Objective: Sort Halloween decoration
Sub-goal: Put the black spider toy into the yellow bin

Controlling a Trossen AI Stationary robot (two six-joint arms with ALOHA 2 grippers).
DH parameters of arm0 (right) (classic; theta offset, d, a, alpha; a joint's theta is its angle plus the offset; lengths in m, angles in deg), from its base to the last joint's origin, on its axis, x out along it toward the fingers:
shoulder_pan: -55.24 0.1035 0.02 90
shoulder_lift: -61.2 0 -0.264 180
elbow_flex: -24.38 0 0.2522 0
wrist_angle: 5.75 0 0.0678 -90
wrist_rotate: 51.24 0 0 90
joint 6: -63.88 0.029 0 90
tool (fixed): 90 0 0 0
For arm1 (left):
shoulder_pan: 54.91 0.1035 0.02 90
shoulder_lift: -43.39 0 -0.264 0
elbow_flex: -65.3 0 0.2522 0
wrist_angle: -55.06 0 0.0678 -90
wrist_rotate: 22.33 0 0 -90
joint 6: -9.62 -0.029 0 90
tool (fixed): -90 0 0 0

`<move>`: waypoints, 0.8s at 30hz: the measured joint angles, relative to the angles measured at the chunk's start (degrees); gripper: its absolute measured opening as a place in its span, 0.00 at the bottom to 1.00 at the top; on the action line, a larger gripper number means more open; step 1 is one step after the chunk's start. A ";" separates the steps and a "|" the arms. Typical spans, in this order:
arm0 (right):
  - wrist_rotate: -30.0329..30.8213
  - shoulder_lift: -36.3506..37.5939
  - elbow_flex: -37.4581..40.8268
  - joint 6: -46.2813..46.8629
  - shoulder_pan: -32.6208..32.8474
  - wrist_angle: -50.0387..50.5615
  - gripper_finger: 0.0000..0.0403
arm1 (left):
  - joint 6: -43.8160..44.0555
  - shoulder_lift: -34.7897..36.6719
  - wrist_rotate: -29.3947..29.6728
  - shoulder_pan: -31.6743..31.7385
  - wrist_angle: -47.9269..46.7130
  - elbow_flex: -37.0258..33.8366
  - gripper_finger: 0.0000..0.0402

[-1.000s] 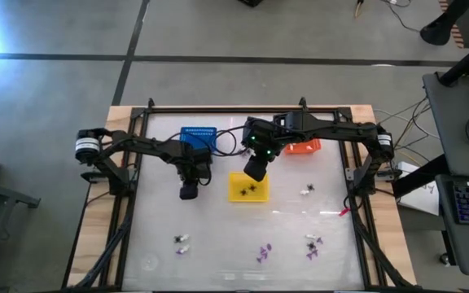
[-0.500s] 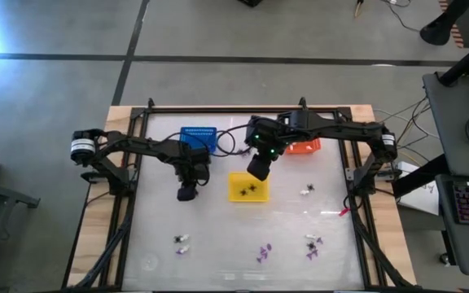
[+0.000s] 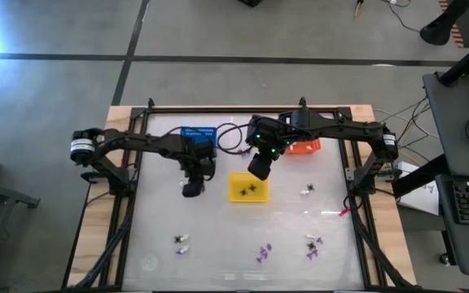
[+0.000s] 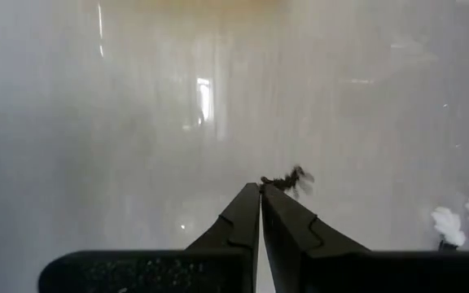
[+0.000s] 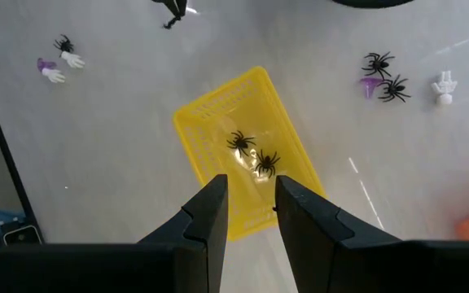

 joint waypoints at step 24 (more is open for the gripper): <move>0.09 2.03 0.02 0.42 0.00 8.11 0.24 | -4.24 -3.61 0.04 0.01 0.27 17.31 0.00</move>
